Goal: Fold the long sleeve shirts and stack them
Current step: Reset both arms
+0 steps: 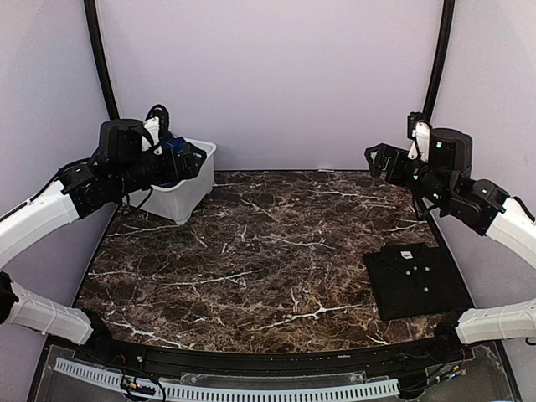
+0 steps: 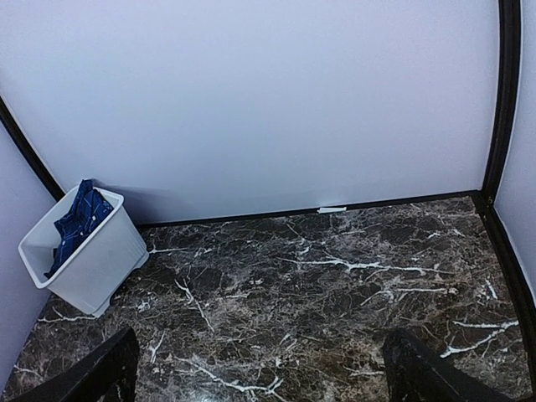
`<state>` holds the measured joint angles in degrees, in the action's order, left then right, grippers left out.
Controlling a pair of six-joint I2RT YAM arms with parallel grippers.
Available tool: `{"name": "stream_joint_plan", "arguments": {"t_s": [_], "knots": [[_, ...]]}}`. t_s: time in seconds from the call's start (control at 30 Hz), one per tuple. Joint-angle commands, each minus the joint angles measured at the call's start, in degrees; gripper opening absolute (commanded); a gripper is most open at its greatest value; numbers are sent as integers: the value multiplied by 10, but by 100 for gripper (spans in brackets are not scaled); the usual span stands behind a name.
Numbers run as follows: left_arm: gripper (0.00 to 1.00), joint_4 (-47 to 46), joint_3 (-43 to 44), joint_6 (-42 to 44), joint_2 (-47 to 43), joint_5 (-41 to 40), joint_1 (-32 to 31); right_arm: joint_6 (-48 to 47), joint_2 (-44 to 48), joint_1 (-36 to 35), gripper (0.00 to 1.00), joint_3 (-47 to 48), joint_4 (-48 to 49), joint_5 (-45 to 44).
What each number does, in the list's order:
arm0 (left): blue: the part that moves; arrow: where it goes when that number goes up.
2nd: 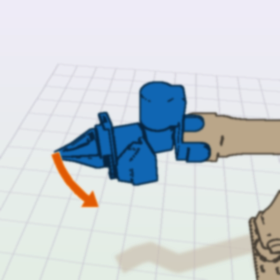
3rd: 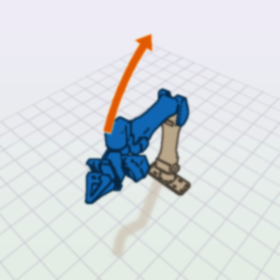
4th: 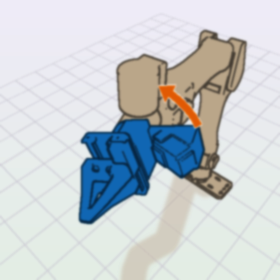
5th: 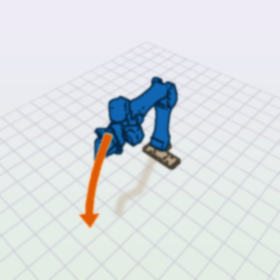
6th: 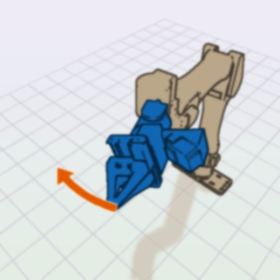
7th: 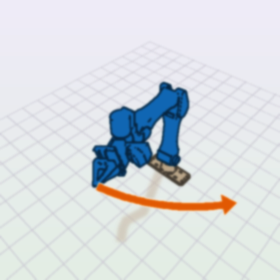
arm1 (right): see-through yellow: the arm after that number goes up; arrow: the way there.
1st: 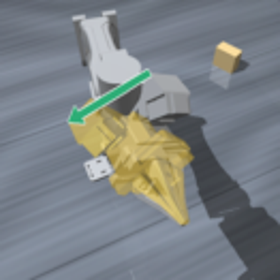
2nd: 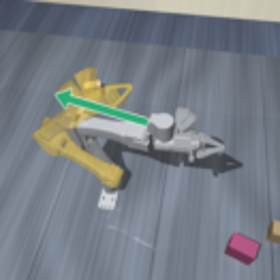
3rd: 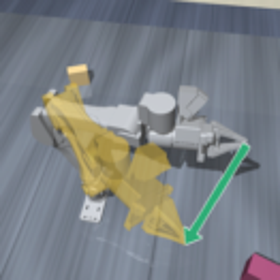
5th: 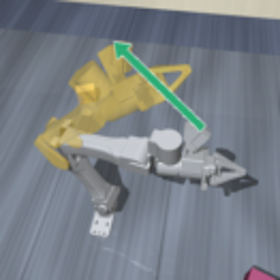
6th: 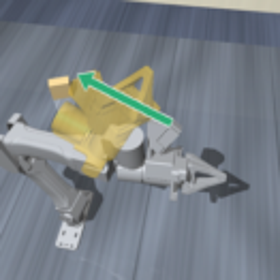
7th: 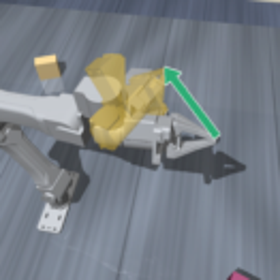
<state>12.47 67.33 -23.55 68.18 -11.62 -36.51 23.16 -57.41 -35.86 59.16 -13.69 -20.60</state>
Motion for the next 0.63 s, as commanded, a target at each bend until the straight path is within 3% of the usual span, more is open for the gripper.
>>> {"name": "stream_joint_plan", "arguments": {"t_s": [0.0,0.6], "knots": [[99,-7,-8,2,-21,-9,2,0,8,-4,99,-5,24,0],[99,-7,-10,2,-22,-6,2,0,12,-3,99,-11,23,1]]}}
